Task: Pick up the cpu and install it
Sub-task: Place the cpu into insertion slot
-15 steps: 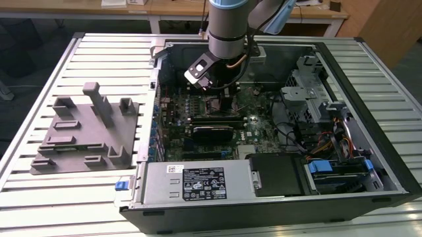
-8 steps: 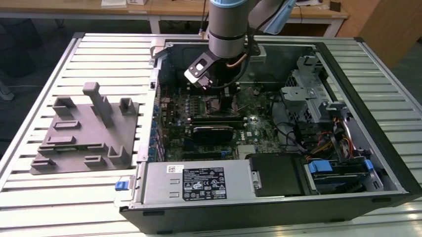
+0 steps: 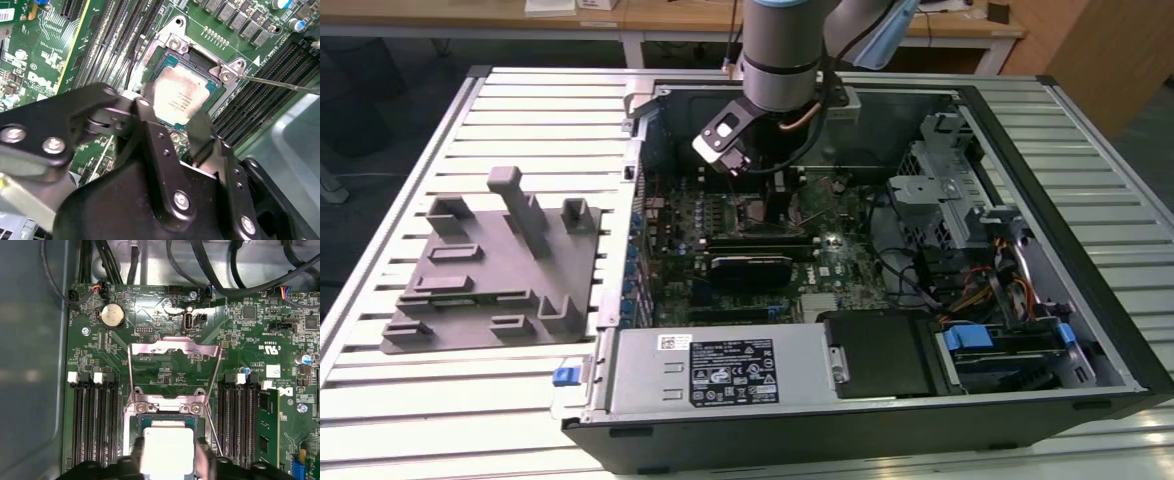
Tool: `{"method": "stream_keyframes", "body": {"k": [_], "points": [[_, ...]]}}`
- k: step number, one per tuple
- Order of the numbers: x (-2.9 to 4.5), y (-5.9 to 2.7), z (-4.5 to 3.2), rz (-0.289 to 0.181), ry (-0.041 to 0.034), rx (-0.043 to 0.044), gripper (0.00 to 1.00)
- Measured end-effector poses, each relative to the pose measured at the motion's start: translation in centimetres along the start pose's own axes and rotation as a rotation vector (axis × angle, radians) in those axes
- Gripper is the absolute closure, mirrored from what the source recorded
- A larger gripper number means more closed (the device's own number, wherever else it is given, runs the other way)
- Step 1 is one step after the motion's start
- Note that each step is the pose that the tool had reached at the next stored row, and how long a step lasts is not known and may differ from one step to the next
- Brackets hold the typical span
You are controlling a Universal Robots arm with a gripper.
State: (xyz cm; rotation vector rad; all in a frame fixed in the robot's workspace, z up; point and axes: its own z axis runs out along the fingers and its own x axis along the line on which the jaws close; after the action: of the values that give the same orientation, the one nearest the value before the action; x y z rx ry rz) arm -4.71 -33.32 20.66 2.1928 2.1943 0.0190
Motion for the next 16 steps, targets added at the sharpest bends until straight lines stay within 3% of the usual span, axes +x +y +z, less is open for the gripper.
{"method": "stream_keyframes", "body": {"k": [1, 7, 9, 11, 16], "points": [[0.00, 0.00, -0.06, 0.000, -0.0001, 0.0006, 0.47], [-0.01, 0.02, -0.49, 0.000, -0.0002, 0.0034, 0.77], [-0.01, 0.03, -0.65, 0.000, -0.0001, 0.0040, 0.77], [-0.02, 0.03, -0.79, 0.000, -0.0001, 0.0043, 0.89], [-0.02, 0.05, -1.20, 0.000, -0.0001, 0.0053, 0.89]]}}
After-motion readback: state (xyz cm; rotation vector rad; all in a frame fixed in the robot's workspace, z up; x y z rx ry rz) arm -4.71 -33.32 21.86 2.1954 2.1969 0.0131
